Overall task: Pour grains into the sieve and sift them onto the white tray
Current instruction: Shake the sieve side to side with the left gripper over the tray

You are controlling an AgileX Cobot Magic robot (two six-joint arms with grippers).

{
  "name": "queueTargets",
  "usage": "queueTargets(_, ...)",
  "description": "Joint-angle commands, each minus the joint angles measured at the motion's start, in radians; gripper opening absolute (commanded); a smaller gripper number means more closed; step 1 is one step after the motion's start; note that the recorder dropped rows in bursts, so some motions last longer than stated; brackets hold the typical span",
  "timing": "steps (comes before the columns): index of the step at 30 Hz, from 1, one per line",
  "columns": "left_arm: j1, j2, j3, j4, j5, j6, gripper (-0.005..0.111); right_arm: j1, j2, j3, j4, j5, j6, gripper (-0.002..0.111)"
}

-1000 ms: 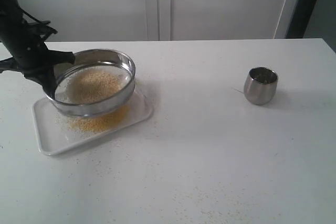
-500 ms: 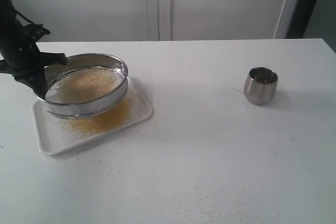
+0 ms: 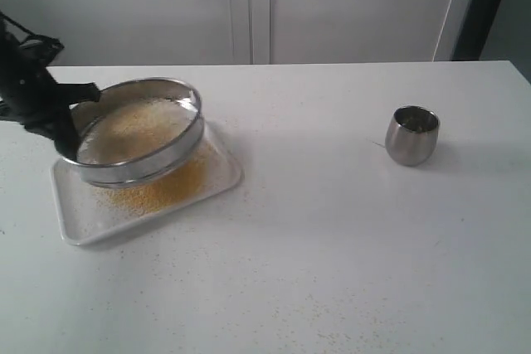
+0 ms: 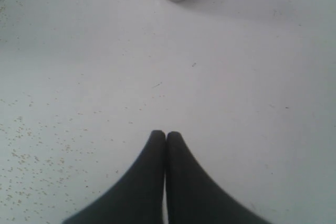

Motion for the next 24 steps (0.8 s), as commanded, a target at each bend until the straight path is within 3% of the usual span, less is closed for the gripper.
queueTargets(1, -0.087, -0.018, -0.002, 0.196, 0.023, -0.120, 0.000, -0.005, -0.006, 0.007, 0.003, -0.011, -0.013, 0.000)
queueTargets(2, -0.066, -0.020, -0.002, 0.291, 0.047, -0.216, 0.000, -0.005, -0.006, 0.007, 0.003, -0.011, -0.013, 0.000)
queueTargets(4, -0.013, -0.022, -0.002, 0.258, 0.069, -0.291, 0.000, -0.005, -0.006, 0.007, 0.003, -0.011, -0.013, 0.000)
queueTargets(6, -0.001, -0.020, 0.015, 0.055, 0.035, -0.172, 0.000, -0.005, -0.006, 0.007, 0.003, -0.011, -0.013, 0.000)
queueTargets(7, -0.022, -0.020, 0.033, -0.087, -0.005, -0.040, 0.000, -0.005, -0.006, 0.007, 0.003, -0.011, -0.013, 0.000)
queueTargets(8, -0.043, -0.020, 0.040, -0.137, -0.025, 0.019, 0.000, -0.005, -0.006, 0.007, 0.003, -0.011, -0.013, 0.000)
queueTargets(9, -0.063, -0.020, 0.042, -0.128, -0.036, 0.040, 0.000, -0.005, -0.006, 0.007, 0.003, -0.011, -0.013, 0.000)
queueTargets(11, -0.085, -0.024, 0.040, 0.040, -0.031, -0.046, 0.000, -0.005, -0.006, 0.007, 0.003, -0.011, -0.013, 0.000)
queueTargets(13, -0.062, -0.035, 0.036, 0.225, 0.001, -0.217, 0.000, -0.005, -0.006, 0.007, 0.003, -0.011, -0.013, 0.000)
queueTargets(14, -0.042, -0.041, 0.036, 0.248, 0.010, -0.278, 0.000, -0.005, -0.006, 0.007, 0.003, -0.011, -0.013, 0.000)
queueTargets(17, -0.023, -0.043, 0.046, 0.085, -0.021, -0.192, 0.000, -0.005, -0.006, 0.007, 0.003, -0.011, -0.013, 0.000)
queueTargets(19, -0.065, -0.041, 0.056, -0.068, -0.058, -0.027, 0.000, -0.005, -0.006, 0.007, 0.003, -0.011, -0.013, 0.000)
queueTargets(20, -0.082, -0.041, 0.056, -0.059, -0.062, 0.007, 0.000, -0.005, -0.006, 0.007, 0.003, -0.011, -0.013, 0.000)
queueTargets(22, -0.096, -0.060, 0.052, 0.113, -0.067, -0.065, 0.000, -0.005, -0.006, 0.007, 0.003, -0.011, -0.013, 0.000)
queueTargets(24, -0.062, -0.081, 0.052, 0.292, -0.045, -0.265, 0.000, -0.005, -0.006, 0.007, 0.003, -0.010, -0.013, 0.000)
